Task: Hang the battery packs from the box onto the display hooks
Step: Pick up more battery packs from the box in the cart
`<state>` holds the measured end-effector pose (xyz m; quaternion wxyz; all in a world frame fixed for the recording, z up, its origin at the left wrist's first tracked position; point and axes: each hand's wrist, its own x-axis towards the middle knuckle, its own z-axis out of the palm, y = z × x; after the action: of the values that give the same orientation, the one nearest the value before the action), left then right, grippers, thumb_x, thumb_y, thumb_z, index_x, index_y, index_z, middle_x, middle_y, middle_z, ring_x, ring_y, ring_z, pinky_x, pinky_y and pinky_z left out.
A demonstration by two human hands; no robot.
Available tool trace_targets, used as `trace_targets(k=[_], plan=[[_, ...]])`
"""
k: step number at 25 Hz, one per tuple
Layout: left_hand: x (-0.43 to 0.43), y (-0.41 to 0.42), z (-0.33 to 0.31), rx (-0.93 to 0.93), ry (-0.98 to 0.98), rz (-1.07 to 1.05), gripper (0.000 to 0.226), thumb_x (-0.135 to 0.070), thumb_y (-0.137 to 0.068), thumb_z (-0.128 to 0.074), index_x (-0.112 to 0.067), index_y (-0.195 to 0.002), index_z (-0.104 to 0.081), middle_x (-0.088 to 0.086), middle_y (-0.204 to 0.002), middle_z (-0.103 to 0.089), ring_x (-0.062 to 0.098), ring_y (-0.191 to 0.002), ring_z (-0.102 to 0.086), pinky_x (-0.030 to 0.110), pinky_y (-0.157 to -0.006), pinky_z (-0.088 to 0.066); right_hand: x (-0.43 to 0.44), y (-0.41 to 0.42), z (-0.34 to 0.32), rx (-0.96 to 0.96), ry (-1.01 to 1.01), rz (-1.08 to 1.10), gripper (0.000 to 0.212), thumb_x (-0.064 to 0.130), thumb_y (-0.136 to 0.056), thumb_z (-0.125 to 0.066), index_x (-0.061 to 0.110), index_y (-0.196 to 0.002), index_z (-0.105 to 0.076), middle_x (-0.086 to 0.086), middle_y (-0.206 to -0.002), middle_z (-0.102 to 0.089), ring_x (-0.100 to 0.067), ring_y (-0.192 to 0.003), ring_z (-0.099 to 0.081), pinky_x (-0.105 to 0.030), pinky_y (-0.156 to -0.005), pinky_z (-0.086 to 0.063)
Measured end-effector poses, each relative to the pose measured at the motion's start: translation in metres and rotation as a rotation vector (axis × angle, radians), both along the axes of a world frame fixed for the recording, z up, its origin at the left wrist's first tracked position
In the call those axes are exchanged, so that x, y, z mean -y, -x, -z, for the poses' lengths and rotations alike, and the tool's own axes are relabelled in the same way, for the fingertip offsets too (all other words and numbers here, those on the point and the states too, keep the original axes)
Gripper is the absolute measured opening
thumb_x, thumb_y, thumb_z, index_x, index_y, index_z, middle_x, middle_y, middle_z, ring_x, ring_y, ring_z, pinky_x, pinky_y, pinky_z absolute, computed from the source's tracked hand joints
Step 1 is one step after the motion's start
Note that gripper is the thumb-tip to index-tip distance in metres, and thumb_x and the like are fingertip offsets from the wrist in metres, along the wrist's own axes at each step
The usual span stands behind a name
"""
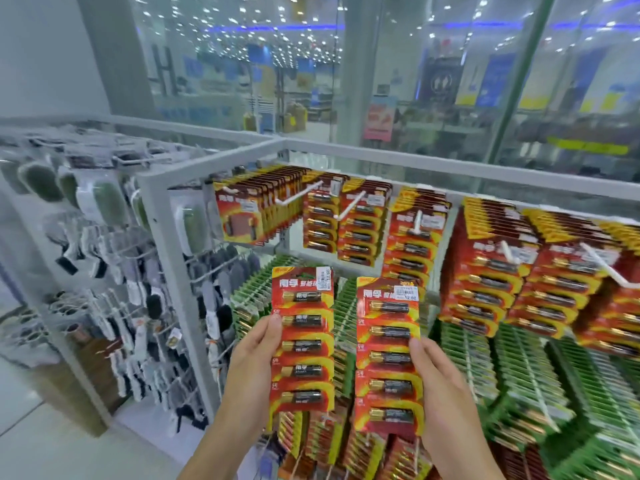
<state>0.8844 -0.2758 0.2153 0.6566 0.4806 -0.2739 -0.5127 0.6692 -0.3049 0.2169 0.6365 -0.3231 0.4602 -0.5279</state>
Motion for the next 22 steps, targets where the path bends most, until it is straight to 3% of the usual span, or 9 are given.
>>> trace_targets(k=[3,4,8,10,13,19,22], plan=[[0.014,-0.016,-0.017,0.04,0.057,-0.019,0.033,-0.037,-0.101,-0.053,-0.015,-0.113,-0.075,0.021,-0.108,-0.077,0.042,-0.091,-0.076,0.051,-0.078,-0.063,0.011,-0.017,-0.004,0.0,-0.012,-0.031,0.061,0.057,-0.071,-0.081,0.026,-0.121,-0.069,-0.002,-0.116,-0.077,-0.03,-0.107,-0.073,-0.058,-0.1,-0.053],[0.02,-0.022,-0.023,0.057,0.083,-0.028,0.032,-0.036,-0.102,-0.053,-0.016,-0.11,-0.076,0.021,-0.108,-0.077,0.041,-0.09,-0.076,0.049,-0.075,-0.065,0.015,-0.022,-0.004,-0.002,-0.013,-0.025,0.063,0.058,-0.07,-0.082,0.026,-0.122,-0.069,-0.003,-0.119,-0.076,-0.031,-0.11,-0.072,-0.059,-0.101,-0.052],[0.046,-0.049,-0.048,0.103,0.166,-0.013,0.033,-0.037,-0.104,-0.051,-0.022,-0.102,-0.08,0.018,-0.108,-0.078,0.039,-0.092,-0.076,0.048,-0.075,-0.064,0.028,-0.04,-0.015,-0.017,-0.033,0.013,0.03,0.041,-0.093,-0.065,0.02,-0.114,-0.071,-0.007,-0.107,-0.079,-0.033,-0.101,-0.075,-0.059,-0.097,-0.055],[0.058,-0.06,-0.055,0.105,0.176,0.01,0.032,-0.036,-0.103,-0.051,-0.022,-0.102,-0.08,0.017,-0.107,-0.078,0.038,-0.091,-0.077,0.047,-0.074,-0.064,0.033,-0.047,-0.017,-0.02,-0.023,0.03,0.024,0.037,-0.096,-0.062,0.02,-0.108,-0.073,-0.005,-0.103,-0.08,-0.031,-0.099,-0.075,-0.057,-0.097,-0.054],[0.07,-0.071,-0.058,0.108,0.162,0.03,0.03,-0.034,-0.105,-0.052,-0.019,-0.107,-0.078,0.018,-0.107,-0.078,0.038,-0.089,-0.077,0.048,-0.075,-0.064,0.034,-0.056,-0.022,-0.012,-0.019,0.081,0.017,0.03,-0.098,-0.06,0.018,-0.101,-0.072,-0.003,-0.091,-0.081,-0.024,-0.083,-0.078,-0.048,-0.083,-0.056],[0.085,-0.079,-0.051,0.113,0.139,0.059,0.033,-0.035,-0.106,-0.05,-0.018,-0.111,-0.077,0.017,-0.103,-0.079,0.036,-0.085,-0.077,0.047,-0.072,-0.063,0.032,-0.064,-0.023,0.024,-0.024,0.08,0.032,0.035,-0.089,-0.064,0.015,-0.113,-0.071,-0.012,-0.105,-0.079,-0.034,-0.095,-0.076,-0.052,-0.085,-0.057],[0.106,-0.076,-0.049,0.157,0.105,0.072,0.034,-0.039,-0.108,-0.048,-0.02,-0.112,-0.076,0.011,-0.102,-0.08,0.033,-0.088,-0.078,0.048,-0.079,-0.062,0.026,-0.066,-0.032,0.043,0.002,0.054,0.031,0.035,-0.081,-0.065,0.014,-0.101,-0.076,-0.015,-0.105,-0.078,-0.033,-0.088,-0.077,-0.05,-0.083,-0.056]])
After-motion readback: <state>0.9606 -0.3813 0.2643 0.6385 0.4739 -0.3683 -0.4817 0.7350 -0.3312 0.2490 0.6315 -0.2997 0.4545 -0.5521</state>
